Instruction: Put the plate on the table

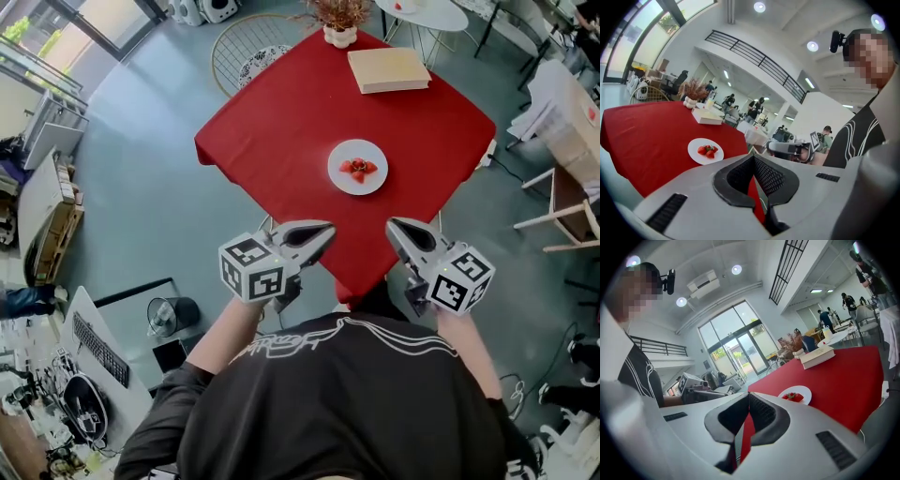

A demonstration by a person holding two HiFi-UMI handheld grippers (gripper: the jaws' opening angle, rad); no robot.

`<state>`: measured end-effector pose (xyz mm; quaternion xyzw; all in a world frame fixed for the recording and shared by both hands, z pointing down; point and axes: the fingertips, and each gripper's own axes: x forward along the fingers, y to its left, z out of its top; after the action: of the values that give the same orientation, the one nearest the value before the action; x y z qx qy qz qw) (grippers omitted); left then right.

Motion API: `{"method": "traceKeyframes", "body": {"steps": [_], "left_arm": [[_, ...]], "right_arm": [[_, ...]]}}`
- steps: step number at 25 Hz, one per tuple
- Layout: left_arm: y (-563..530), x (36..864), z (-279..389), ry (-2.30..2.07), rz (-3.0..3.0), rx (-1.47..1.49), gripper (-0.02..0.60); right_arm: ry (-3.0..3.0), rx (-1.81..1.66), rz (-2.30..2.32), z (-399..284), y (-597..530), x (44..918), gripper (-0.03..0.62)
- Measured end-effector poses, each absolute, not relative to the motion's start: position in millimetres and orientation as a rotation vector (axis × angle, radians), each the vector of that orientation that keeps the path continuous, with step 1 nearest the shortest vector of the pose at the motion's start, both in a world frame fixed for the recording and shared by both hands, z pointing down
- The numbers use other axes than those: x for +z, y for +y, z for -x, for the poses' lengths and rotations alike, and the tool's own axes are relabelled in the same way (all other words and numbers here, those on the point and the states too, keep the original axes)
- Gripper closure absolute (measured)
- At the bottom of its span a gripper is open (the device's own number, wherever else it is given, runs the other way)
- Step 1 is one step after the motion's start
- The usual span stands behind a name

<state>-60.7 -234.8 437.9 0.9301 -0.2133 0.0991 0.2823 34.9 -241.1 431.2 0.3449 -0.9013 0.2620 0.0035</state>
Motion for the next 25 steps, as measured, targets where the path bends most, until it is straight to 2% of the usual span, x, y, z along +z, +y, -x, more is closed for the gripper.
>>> {"method": "traceKeyframes", "body": {"steps": [11, 25], "left_arm": [[-164, 379, 62, -0.477, -2.646, 0.138, 0.574], [-141, 342, 45, -0.364, -2.739, 0.083, 0.574]], "right_arm": [[-2.903, 0.709, -1.081, -13, -172, 401, 0.586], [-2.927, 0.557, -1.088, -14, -147, 360, 0.588]]}}
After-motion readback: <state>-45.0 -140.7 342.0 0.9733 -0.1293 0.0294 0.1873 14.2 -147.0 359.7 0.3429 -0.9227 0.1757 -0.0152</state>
